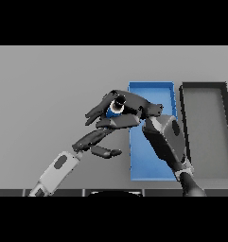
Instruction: Pick up the blue pipe and place it into the blue bin.
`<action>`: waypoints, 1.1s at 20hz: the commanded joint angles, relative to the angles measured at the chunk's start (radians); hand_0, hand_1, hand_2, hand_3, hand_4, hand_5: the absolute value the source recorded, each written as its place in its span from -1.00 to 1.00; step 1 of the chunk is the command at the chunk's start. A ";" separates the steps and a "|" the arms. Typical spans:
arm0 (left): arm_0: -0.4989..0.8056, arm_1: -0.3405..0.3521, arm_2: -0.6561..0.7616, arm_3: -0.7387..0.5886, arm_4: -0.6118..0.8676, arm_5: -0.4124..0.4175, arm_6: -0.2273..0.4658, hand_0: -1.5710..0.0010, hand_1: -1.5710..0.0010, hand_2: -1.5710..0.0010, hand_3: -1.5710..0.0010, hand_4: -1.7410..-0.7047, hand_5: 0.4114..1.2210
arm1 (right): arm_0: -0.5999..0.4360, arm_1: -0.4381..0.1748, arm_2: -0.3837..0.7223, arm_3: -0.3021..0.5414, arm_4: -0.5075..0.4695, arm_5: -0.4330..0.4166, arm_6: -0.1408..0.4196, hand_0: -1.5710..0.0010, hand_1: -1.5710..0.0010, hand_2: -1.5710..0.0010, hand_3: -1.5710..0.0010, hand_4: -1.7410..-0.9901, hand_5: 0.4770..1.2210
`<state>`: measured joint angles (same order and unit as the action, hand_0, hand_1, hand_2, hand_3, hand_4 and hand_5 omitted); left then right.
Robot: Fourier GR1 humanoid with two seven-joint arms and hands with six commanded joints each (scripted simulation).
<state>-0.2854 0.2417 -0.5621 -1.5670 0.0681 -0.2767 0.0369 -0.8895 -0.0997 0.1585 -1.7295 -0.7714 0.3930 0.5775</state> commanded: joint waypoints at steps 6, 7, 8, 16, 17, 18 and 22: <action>0.013 0.003 -0.007 -0.036 0.005 0.008 0.040 1.00 1.00 1.00 1.00 0.71 -0.82 | -0.176 -0.085 -0.145 0.200 0.092 -0.064 -0.095 -1.00 -1.00 -1.00 -1.00 -0.35 1.00; 0.018 0.010 -0.005 -0.035 -0.002 0.013 0.044 1.00 1.00 1.00 1.00 0.72 -0.82 | -0.188 -0.102 -0.162 0.230 0.115 -0.070 -0.100 -1.00 -1.00 -1.00 -1.00 -0.35 1.00; 0.015 0.010 -0.006 -0.032 -0.008 0.015 0.045 1.00 1.00 1.00 1.00 0.73 -0.83 | -0.187 -0.120 -0.175 0.271 0.151 -0.072 -0.100 -1.00 -1.00 -1.00 -1.00 -0.35 1.00; 0.023 0.032 0.005 -0.045 -0.016 0.022 0.039 1.00 1.00 1.00 1.00 0.77 -0.88 | -0.060 -0.193 -0.294 0.506 0.283 -0.097 -0.079 -1.00 -1.00 -1.00 -1.00 -0.36 1.00; 0.026 0.028 0.002 -0.035 -0.021 0.023 0.036 1.00 1.00 1.00 1.00 0.76 -0.88 | -0.018 -0.193 -0.295 0.500 0.290 -0.093 -0.072 -1.00 -1.00 -1.00 -1.00 -0.36 1.00; 0.028 0.030 0.005 -0.034 -0.023 0.026 0.032 1.00 1.00 1.00 1.00 0.76 -0.87 | 0.013 -0.193 -0.298 0.515 0.310 -0.099 -0.065 -1.00 -1.00 -1.00 -1.00 -0.36 1.00; 0.022 0.040 0.008 -0.047 -0.014 0.017 0.042 1.00 1.00 1.00 1.00 0.76 -0.86 | 0.132 -0.172 -0.292 0.494 0.373 -0.169 0.024 -1.00 -1.00 -1.00 -1.00 -0.36 1.00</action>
<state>-0.2629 0.2821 -0.5537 -1.6138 0.0541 -0.2601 0.0790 -0.7565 -0.2718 -0.1340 -1.2347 -0.3971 0.2259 0.6044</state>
